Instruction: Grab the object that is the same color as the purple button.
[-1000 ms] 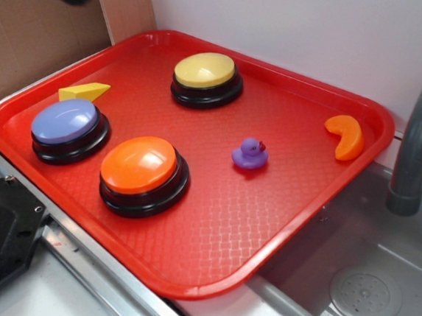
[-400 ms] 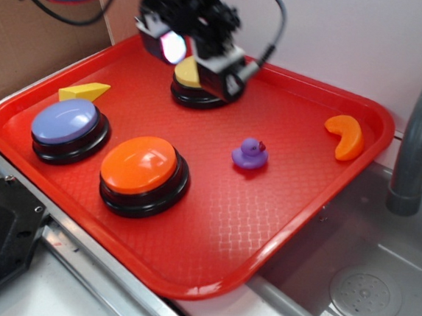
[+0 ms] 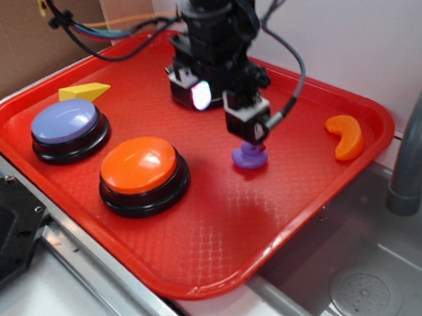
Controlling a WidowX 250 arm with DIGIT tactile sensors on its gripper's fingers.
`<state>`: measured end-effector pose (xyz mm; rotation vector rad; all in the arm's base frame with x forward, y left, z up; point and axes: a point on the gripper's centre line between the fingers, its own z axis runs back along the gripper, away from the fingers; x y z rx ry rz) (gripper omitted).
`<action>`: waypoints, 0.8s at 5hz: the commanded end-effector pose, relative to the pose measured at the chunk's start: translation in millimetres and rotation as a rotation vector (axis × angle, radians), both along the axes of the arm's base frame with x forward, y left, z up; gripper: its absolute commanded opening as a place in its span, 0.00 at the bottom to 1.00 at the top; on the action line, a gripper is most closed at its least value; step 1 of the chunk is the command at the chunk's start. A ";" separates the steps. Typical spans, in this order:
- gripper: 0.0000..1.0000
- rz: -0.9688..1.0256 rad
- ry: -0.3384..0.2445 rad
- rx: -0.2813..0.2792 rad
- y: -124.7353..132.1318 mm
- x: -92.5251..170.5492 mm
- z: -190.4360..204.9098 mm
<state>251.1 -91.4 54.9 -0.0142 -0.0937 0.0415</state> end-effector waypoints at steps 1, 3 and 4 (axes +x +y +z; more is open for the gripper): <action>1.00 -0.050 0.014 -0.072 -7.1 13.6 -28.0; 1.00 -0.096 0.002 -0.101 -13.7 18.7 -35.5; 0.24 -0.077 -0.013 -0.092 -13.6 19.2 -35.4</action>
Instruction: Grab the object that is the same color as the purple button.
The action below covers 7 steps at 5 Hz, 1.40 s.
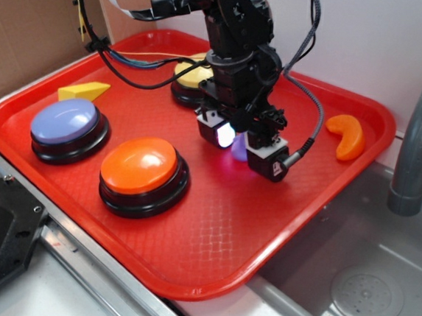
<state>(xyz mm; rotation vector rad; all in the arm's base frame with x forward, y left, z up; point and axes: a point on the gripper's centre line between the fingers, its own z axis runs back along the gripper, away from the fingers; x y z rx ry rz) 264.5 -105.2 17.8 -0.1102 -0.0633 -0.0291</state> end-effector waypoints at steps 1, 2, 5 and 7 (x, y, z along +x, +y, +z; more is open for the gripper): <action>0.00 0.022 -0.037 0.003 2.5 4.7 2.7; 0.00 0.040 -0.027 0.035 16.2 6.1 12.1; 0.00 0.104 -0.055 0.112 97.5 -8.2 115.2; 0.00 -0.041 0.033 0.177 123.2 -9.3 128.1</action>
